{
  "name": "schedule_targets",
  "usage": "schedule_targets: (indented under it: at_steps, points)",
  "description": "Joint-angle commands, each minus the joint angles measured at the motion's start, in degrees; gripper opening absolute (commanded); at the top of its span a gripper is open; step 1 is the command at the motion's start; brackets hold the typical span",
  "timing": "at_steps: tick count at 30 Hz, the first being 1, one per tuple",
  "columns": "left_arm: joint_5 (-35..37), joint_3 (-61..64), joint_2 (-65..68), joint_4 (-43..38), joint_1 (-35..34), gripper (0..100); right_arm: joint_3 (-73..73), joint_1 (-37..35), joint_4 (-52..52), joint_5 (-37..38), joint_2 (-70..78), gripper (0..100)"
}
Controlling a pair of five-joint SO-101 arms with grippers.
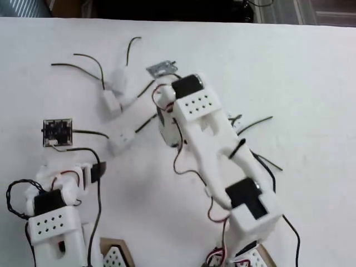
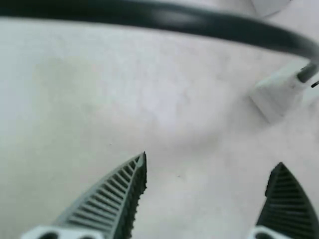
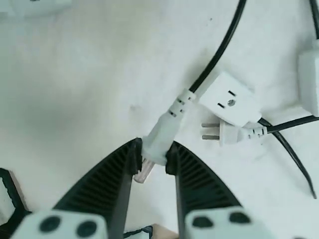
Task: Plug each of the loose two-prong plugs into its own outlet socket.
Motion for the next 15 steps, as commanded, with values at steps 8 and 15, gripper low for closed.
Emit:
schedule_targets:
  at_steps: [8, 15]
  points:
    - [-0.44, -0.18, -1.19, -1.14, -0.22, 37, 34.11, -0.92, -17.01, 9.58, -14.29, 1.7]
    - [-0.44, -0.18, -1.19, -1.14, -0.22, 37, 40.70, -0.75, -21.76, 9.67, -14.64, 7.7]
